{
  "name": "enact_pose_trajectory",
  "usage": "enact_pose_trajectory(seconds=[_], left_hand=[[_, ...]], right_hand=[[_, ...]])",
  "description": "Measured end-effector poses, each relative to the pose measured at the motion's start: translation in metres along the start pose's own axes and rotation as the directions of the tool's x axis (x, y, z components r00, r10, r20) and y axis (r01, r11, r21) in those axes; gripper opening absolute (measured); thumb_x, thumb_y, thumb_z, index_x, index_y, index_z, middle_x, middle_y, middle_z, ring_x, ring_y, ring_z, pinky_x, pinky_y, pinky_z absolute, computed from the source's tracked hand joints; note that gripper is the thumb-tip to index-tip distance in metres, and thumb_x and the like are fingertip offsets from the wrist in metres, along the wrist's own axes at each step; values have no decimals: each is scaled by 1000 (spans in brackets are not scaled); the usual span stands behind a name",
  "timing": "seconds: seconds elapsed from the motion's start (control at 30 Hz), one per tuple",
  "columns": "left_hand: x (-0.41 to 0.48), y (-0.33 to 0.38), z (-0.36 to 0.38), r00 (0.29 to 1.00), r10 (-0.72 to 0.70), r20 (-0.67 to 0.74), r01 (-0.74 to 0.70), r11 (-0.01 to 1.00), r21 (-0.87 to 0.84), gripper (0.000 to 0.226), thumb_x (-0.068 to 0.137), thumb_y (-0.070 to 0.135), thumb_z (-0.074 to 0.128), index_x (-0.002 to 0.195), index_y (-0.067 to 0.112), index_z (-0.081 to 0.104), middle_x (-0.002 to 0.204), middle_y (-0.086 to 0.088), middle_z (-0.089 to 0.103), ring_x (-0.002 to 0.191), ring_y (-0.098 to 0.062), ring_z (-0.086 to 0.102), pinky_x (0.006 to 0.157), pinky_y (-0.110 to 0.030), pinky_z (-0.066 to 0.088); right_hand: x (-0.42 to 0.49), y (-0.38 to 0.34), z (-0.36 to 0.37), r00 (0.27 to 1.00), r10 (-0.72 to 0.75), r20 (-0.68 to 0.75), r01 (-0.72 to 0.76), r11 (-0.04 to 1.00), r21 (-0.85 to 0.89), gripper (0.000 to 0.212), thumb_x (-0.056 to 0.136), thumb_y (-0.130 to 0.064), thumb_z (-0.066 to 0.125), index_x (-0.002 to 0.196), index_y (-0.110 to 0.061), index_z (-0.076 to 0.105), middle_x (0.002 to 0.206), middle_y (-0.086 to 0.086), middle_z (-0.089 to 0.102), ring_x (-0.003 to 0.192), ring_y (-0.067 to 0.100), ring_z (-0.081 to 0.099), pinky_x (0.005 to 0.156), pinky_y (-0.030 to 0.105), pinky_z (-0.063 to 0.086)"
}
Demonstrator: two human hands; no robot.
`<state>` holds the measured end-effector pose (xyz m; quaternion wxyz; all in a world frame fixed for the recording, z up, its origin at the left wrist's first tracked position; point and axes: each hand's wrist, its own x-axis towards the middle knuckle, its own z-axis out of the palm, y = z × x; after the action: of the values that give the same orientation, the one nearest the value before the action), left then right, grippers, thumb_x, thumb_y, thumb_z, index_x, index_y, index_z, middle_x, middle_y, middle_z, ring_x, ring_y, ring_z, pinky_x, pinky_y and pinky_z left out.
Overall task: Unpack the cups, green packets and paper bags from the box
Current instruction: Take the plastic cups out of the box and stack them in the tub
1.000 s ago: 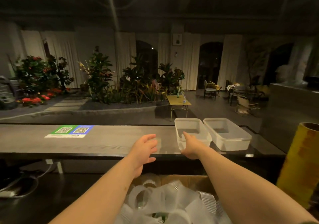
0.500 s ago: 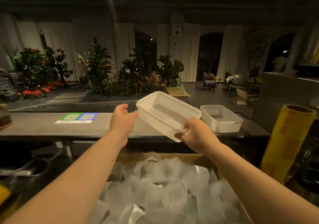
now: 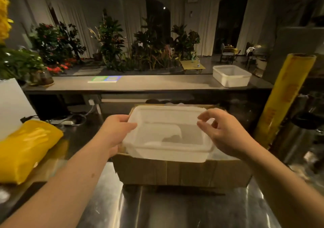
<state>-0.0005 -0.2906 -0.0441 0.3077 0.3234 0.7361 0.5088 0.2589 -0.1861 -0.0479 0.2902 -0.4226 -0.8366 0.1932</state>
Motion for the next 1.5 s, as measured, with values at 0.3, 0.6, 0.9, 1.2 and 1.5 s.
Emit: enact_pose_trajectory(seconds=[0.3, 0.6, 0.9, 1.2, 1.5], left_hand=[[-33, -99, 51, 990, -132, 52, 129, 991, 44, 16, 95, 20, 70, 108, 23, 63, 108, -4, 72, 98, -24, 69, 81, -45, 61], [-10, -163, 67, 911, -386, 144, 308, 870, 386, 26, 93, 36, 70, 104, 16, 57, 103, -10, 66, 93, -24, 64, 77, -38, 55], [16, -193, 84, 745, -619, 248, 405, 716, 569, 57, 97, 44, 64, 141, 14, 45, 126, -14, 62, 95, -31, 73, 75, -44, 65], [26, -186, 73, 727, -593, 347, 178, 651, 738, 57, 96, 54, 61, 133, 12, 55, 118, -11, 68, 74, -14, 62, 73, -28, 60], [36, -42, 78, 906, 149, 396, -265, 930, 256, 5, 102, 30, 61, 104, 29, 65, 99, 3, 69, 89, -14, 68, 75, -26, 59]], right_hand=[[-51, 44, 36, 860, 491, 138, -495, 869, -8, 52, 97, -24, 67, 146, -20, 50, 131, 3, 63, 112, 21, 62, 86, 33, 53], [-71, 89, 96, 676, 593, 438, -612, 783, -116, 48, 95, -23, 68, 137, -11, 49, 107, 2, 60, 90, 18, 69, 70, 32, 64], [-67, 119, 141, 482, 651, 586, -711, 682, -173, 23, 97, -20, 65, 115, -9, 55, 114, 10, 62, 99, 25, 68, 85, 42, 63], [-65, 117, 139, 456, 624, 635, -625, 732, -271, 29, 97, -23, 65, 121, -8, 59, 108, 7, 65, 93, 19, 68, 86, 34, 62], [27, 58, 66, 951, 266, 161, -264, 964, -31, 24, 96, -33, 68, 118, -24, 65, 102, -9, 67, 85, 8, 66, 74, 24, 61]])
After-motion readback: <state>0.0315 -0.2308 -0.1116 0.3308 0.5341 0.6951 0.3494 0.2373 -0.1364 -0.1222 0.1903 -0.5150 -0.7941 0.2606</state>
